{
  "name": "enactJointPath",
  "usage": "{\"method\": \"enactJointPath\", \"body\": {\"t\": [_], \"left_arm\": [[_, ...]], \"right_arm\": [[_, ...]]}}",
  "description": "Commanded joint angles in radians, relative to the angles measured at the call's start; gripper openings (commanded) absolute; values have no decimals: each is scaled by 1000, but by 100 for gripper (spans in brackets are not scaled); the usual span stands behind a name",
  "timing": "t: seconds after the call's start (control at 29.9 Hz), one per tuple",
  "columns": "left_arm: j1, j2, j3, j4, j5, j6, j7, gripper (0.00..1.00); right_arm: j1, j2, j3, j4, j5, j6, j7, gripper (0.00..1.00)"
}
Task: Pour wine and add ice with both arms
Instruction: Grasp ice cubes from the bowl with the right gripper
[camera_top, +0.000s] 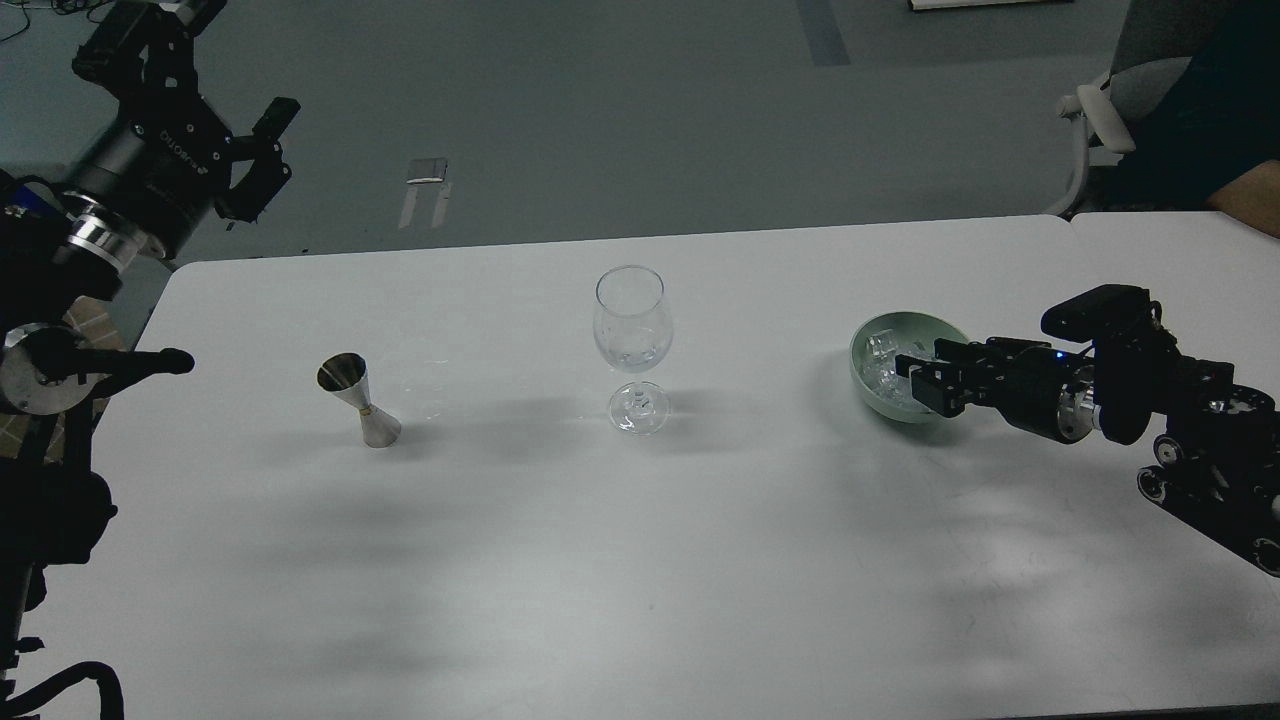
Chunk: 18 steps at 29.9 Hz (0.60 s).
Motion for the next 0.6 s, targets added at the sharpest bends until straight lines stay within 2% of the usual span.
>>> {"method": "enactJointPath", "body": {"t": [0.0,0.33,0.57], "left_arm": [[0,0,0,0,0,0,0,97],[0,0,-2,0,0,0,0,97],[0,-1,-2,0,0,0,0,97]], "right_arm": [[1,13,-3,-17,-1,0,0,57],[3,44,-3,-42,1,0,0,54],[0,41,-5,-40,1,1,-2,43]]}}
